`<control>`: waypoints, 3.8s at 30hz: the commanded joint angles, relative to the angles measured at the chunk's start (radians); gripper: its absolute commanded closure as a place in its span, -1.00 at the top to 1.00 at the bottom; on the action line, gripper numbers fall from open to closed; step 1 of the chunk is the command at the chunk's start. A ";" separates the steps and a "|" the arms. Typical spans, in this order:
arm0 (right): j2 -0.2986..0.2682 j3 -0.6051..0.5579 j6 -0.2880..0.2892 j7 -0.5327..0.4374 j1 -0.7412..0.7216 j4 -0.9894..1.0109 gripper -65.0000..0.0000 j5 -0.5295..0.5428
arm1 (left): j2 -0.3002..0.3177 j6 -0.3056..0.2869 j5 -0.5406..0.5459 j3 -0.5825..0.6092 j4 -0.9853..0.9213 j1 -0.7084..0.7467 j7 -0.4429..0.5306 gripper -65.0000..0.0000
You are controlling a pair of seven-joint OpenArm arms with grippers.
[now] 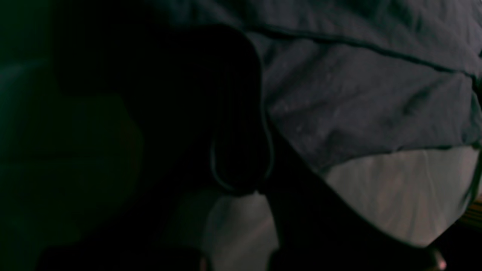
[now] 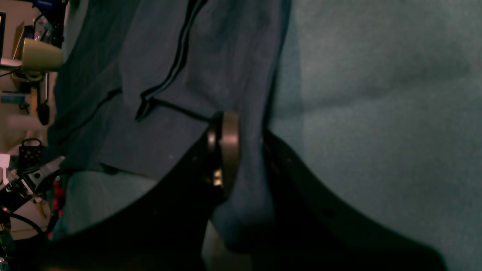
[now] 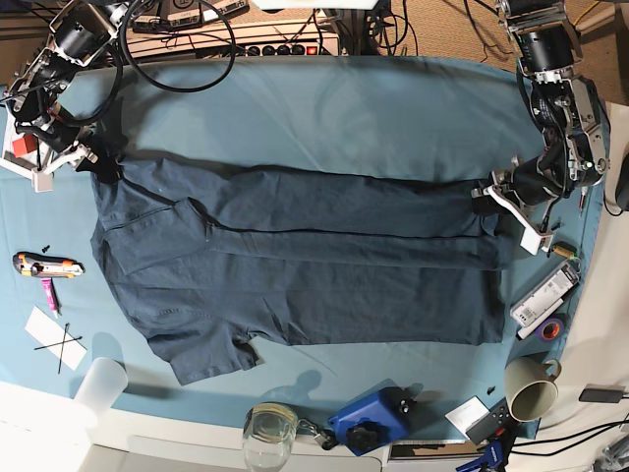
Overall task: Fold the T-shirt properly
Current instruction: 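Pull the grasped side edge with the left gripper to straighten the shirt, then move the right gripper to the shirt's opposite side edge and grasp it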
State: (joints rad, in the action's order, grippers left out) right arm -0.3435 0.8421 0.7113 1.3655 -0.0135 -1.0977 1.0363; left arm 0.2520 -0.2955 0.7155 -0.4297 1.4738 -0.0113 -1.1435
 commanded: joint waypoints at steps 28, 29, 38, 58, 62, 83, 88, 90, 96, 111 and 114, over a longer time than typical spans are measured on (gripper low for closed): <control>-0.055 0.073 -0.013 0.031 0.208 -0.329 -1.00 0.123 | 0.006 0.008 -0.068 -0.018 0.299 0.276 -0.075 -1.00; -0.055 0.085 -0.013 0.031 0.217 -0.328 -1.00 0.124 | 0.006 0.008 -0.068 -0.028 0.311 0.290 -0.075 -1.00; -0.052 0.114 -0.013 0.031 0.280 -0.328 -1.00 0.117 | 0.006 0.006 -0.003 -0.097 0.348 0.395 -0.068 -1.00; -0.113 0.116 -0.013 0.031 0.279 -0.329 -0.50 0.179 | 0.006 -0.038 -0.079 -0.097 0.502 0.414 -0.067 -0.11; -0.142 0.116 -0.013 0.031 0.277 -0.329 -0.50 0.183 | 0.006 -0.038 -0.124 -0.097 0.538 0.415 -0.032 -0.11; -0.160 0.101 -0.013 0.031 0.012 -0.329 -0.42 0.106 | 0.006 0.026 -0.180 -0.080 0.572 0.309 0.150 -0.11; -0.181 0.000 -0.013 -0.033 -0.063 -0.329 -0.22 -0.044 | 0.006 0.014 -0.211 0.003 0.539 0.259 0.159 -0.11; -0.183 -0.062 -0.013 -0.090 -0.100 -0.329 -0.22 -0.113 | 0.006 0.014 -0.260 0.039 0.523 0.240 0.177 -0.11; -0.183 -0.282 -0.013 -0.260 -0.245 -0.239 -0.22 -0.408 | 0.005 0.045 -0.301 0.088 0.499 0.202 0.175 -0.11; -0.179 -0.618 -0.031 -0.510 -0.568 0.401 -0.22 -0.643 | 0.005 0.044 -0.300 0.087 0.499 0.202 0.172 -0.11; -0.175 -0.657 -0.032 -0.452 -0.558 0.425 -0.22 -0.645 | 0.005 0.044 -0.298 0.087 0.499 0.202 0.172 -0.11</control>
State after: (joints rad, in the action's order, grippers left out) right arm -0.5030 0.1871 0.6773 0.8829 -0.5560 -0.6693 0.3988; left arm 0.2493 -0.2539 0.4084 -0.3405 1.9572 0.2012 -0.9924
